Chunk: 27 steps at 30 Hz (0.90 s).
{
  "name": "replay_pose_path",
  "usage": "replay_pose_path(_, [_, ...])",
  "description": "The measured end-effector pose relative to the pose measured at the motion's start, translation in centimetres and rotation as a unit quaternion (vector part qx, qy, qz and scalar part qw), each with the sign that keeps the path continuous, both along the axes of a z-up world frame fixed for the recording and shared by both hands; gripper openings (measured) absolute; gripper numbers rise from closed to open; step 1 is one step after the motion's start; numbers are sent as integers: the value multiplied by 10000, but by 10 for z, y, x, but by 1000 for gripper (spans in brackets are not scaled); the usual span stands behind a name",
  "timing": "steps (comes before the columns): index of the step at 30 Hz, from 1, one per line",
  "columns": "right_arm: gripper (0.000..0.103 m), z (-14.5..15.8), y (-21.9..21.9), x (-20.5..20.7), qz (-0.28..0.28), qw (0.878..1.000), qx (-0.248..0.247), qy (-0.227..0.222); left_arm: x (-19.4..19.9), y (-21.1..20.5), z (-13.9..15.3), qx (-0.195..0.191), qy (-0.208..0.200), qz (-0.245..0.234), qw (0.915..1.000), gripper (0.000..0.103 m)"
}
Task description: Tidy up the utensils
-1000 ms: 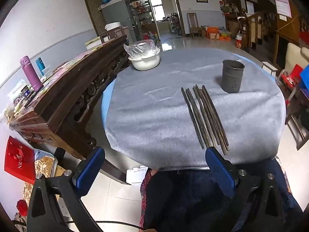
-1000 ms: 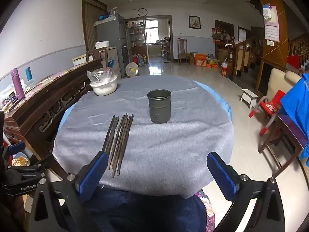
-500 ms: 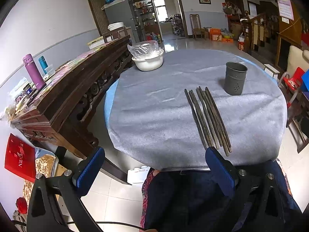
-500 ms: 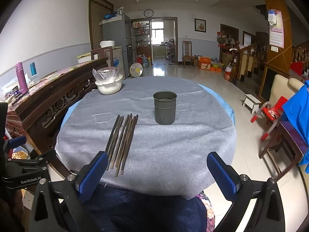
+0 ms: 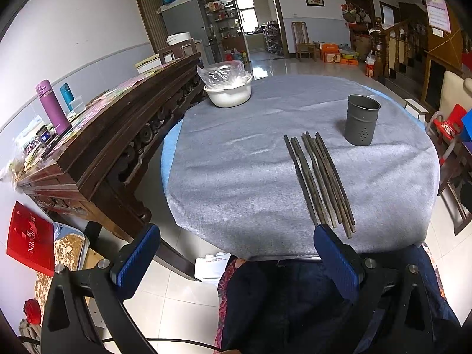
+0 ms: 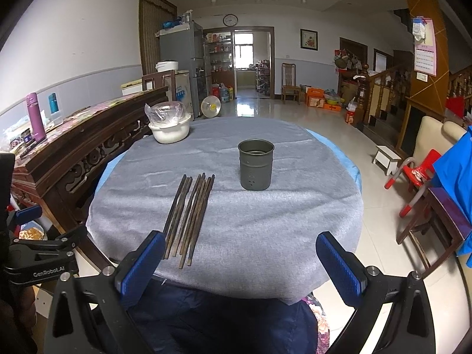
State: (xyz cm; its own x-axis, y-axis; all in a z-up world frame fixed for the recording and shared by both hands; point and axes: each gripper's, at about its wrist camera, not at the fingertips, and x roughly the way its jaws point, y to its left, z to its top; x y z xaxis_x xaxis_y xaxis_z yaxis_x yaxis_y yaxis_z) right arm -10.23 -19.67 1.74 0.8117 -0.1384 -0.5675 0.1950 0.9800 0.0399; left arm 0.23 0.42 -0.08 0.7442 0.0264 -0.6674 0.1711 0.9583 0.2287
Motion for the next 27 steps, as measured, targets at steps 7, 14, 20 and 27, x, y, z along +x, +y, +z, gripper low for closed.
replay_pose_path(7, [103, 1, 3, 0, 78, 9999, 28, 98, 0, 2, 2, 123, -175, 28, 9998, 103])
replay_pose_path(14, [103, 1, 4, 2, 110, 9999, 9, 91, 0, 3, 4, 155, -178, 56, 9997, 103])
replay_pose_path(20, [103, 1, 5, 2, 136, 9999, 14, 2, 1, 4, 3, 46, -102, 71, 9999, 103])
replay_pose_path(27, [103, 0, 7, 13, 381, 9992, 115, 34, 8, 7, 3, -71, -92, 84, 9999, 103])
